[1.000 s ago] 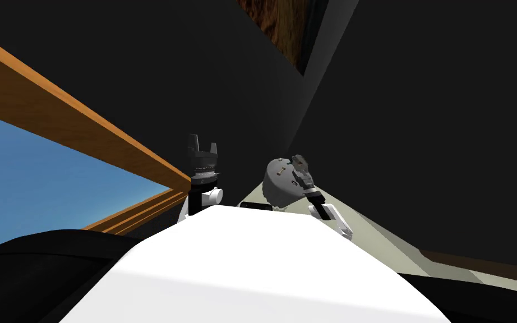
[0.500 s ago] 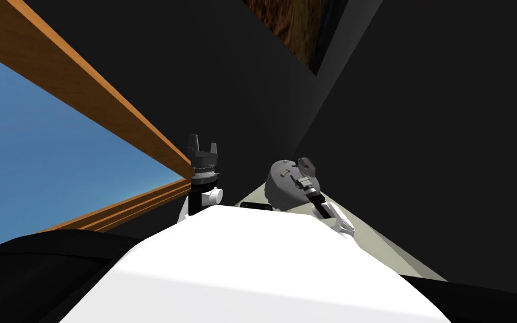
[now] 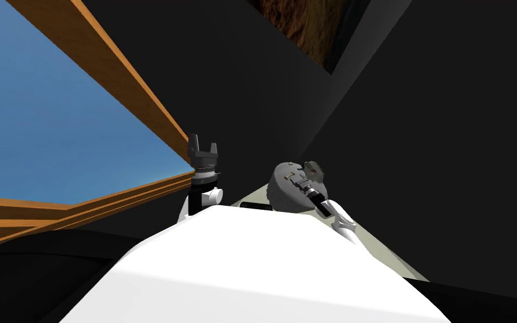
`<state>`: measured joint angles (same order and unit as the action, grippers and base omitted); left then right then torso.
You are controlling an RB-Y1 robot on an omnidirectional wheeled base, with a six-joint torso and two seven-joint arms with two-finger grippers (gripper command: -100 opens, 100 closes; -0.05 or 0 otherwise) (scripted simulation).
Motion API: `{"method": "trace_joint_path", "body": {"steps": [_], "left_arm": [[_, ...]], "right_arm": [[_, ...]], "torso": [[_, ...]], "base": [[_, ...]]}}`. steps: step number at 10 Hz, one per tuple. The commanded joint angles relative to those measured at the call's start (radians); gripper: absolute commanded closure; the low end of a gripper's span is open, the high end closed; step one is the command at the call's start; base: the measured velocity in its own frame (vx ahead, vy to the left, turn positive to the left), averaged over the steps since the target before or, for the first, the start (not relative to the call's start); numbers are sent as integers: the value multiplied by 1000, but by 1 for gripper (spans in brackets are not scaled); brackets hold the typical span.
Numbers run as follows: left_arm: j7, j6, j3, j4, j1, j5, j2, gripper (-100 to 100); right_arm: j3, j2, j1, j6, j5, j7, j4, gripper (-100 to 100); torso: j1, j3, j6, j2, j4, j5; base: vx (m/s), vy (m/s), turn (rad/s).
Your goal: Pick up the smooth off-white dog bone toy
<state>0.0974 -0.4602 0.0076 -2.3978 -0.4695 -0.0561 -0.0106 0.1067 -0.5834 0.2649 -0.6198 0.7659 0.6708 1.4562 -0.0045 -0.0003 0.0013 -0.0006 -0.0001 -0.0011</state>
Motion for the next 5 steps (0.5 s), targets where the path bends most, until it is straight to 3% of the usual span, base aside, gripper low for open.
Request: {"method": "trace_joint_path", "body": {"steps": [1, 3, 4, 5], "left_arm": [[0, 0, 0, 0, 0, 0, 0, 0], [0, 0, 0, 0, 0, 0, 0, 0], [0, 0, 0, 0, 0, 0, 0, 0], [0, 0, 0, 0, 0, 0, 0, 0]], "right_arm": [[-17, -29, -32, -16, 50, 40, -50, -100], [-17, -29, -32, -16, 89, 40, -88, -100], [-31, -55, -62, -35, 130, 72, -116, -100], [-31, -55, -62, -35, 151, 72, -145, -100]], "torso": [[0, 0, 0, 0, 0, 0], [0, 0, 0, 0, 0, 0], [2, 0, 0, 0, 0, 0], [2, 0, -2, 0, 0, 0]], "base": [[-14, -50, 248], [-13, -33, 100], [-17, -26, 301], [-15, -40, 212]]}}
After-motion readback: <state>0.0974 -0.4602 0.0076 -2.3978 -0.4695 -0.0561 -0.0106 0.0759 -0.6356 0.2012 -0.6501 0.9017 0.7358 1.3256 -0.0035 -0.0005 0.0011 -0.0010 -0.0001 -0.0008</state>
